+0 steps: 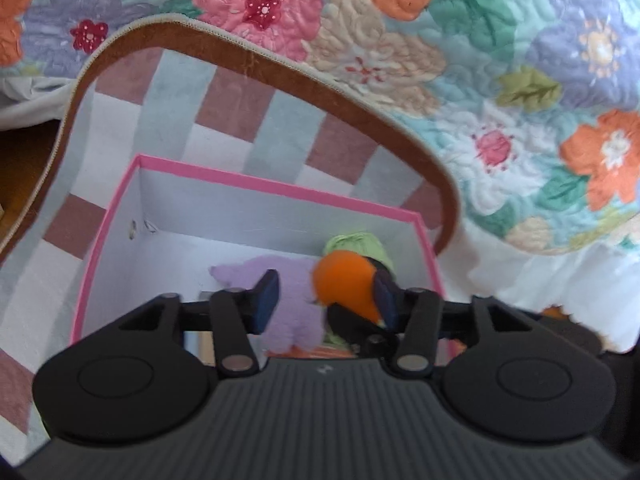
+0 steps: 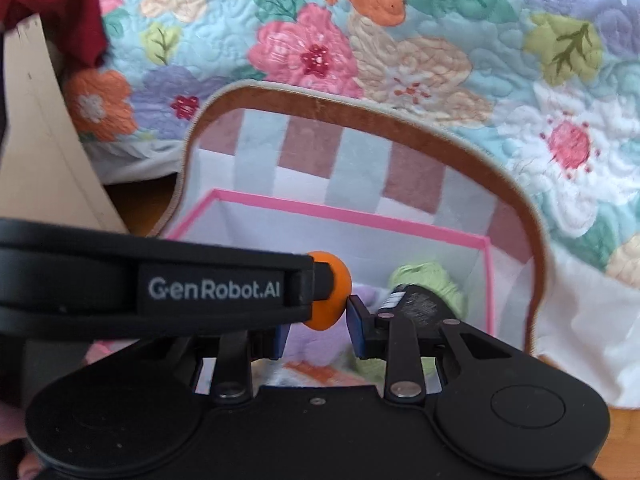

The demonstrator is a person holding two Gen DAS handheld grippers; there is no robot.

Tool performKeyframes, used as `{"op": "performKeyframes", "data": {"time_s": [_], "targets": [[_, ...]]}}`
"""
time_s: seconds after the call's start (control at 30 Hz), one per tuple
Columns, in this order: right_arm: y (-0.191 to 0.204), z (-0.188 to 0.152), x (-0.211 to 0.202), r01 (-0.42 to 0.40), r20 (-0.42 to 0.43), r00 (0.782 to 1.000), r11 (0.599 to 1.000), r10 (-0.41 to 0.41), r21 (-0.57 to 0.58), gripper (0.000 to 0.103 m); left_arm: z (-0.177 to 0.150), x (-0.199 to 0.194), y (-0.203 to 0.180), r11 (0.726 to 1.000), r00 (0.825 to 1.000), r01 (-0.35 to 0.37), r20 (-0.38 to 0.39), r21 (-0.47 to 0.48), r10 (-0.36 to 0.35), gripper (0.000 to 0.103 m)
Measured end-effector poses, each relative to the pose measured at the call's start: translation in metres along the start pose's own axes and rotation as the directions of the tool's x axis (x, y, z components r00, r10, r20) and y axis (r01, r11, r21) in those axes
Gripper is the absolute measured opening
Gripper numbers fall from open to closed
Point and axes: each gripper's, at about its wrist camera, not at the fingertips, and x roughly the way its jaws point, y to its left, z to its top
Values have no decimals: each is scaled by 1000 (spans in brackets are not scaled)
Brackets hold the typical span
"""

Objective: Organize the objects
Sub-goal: 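Lower the sponge beside the yarn and open the left tool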

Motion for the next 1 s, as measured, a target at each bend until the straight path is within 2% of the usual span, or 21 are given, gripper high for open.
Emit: {"op": "performKeyframes", "data": {"time_s": [0.17, 0.23, 0.33, 0.43, 0.6, 0.73, 0.87, 1.0], "targets": [[-9, -15, 14, 30, -13, 999, 1000, -30, 9, 35, -6, 6, 15, 996, 1000, -12, 6, -84, 12, 57], [-14, -18, 16, 16, -1, 1000, 1000, -16, 23, 36, -6, 4, 18, 995, 1000, 4, 3, -103, -4, 57], [-18, -18, 14, -4, 25, 1000, 998, 2, 55, 37, -4, 0, 14, 999, 999, -5, -41, -54, 3, 54], [-20, -16, 8, -12, 42, 999, 996, 8, 84, 39, -5, -17, 11, 999, 999, -17, -35, -29, 16, 55], [-27, -22, -17, -34, 38, 999, 987, 28, 156, 46, -16, -50, 5, 995, 994, -92, -53, 46, 95, 56], [-30, -30, -43, -78, 27, 997, 976, 74, 201, 48, -29, -75, 2, 991, 989, -120, -74, 58, 124, 57], [-23, -35, -69, -69, 19, 998, 982, 67, 178, 49, -38, -98, 0, 991, 987, -127, -88, 52, 131, 57], [-13, -38, -99, -56, 9, 998, 988, 56, 146, 53, -47, -123, -9, 987, 986, -134, -84, 86, 142, 58]]}}
